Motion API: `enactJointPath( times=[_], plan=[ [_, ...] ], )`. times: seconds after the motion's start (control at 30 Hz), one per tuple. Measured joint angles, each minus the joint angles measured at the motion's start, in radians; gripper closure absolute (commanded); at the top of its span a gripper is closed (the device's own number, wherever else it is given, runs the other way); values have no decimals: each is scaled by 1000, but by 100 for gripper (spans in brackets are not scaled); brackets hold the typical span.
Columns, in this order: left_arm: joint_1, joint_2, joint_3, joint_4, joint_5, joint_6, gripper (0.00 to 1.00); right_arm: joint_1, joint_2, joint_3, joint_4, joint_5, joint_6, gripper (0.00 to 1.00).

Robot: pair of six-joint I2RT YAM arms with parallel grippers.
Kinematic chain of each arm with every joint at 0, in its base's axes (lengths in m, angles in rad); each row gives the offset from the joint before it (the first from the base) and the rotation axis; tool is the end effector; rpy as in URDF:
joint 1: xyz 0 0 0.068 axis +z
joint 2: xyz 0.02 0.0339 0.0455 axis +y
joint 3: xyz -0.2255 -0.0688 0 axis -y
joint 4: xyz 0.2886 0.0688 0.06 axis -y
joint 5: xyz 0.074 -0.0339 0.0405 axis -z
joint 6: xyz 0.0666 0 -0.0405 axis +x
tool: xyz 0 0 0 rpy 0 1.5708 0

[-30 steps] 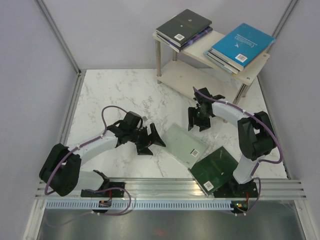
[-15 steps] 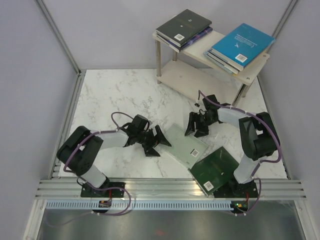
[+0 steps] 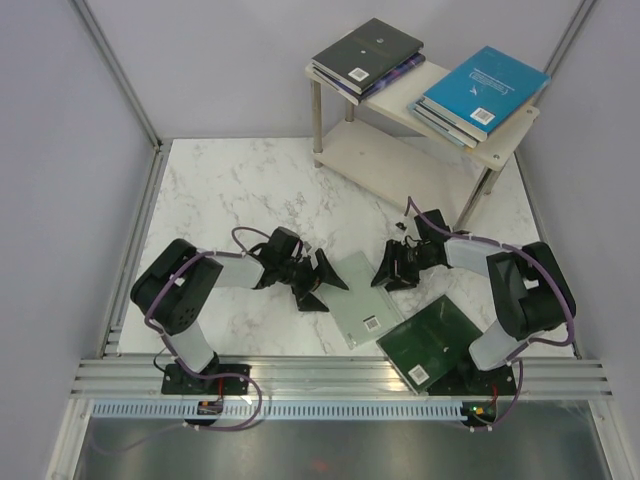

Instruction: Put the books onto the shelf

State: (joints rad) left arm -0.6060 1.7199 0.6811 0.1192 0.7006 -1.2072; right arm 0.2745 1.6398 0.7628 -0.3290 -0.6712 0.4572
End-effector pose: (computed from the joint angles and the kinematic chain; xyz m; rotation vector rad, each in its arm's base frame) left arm 0.2446 -0.2217 0.0189 0.4771 -2.6541 1.3143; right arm 0.2884 0.1242 0.0371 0.0771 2.8428 1.1116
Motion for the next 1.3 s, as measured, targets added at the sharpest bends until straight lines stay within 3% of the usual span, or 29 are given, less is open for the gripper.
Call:
enactJointPath(
  times=[0.17,0.4,0.53,0.73,1.1,1.3],
  plan=[
    [0,5,6,-6,2,0,10,-2,-90,-110,92,-5,73,46],
    [0,5,7,-3,1,0,11,2,-195,-307,375,-121,335,52],
    [0,5,7,0,0,0,11,6,-243,-319,430,-162,403,65],
    [0,5,6,19,-11,0,11,16,-318,-319,452,-178,433,70],
    [2,-41,6,-28,-66,11,11,58,-354,-337,451,-160,457,73],
    [4,-70,6,-52,-94,19,11,87,-391,-367,449,-82,494,64]
  ],
)
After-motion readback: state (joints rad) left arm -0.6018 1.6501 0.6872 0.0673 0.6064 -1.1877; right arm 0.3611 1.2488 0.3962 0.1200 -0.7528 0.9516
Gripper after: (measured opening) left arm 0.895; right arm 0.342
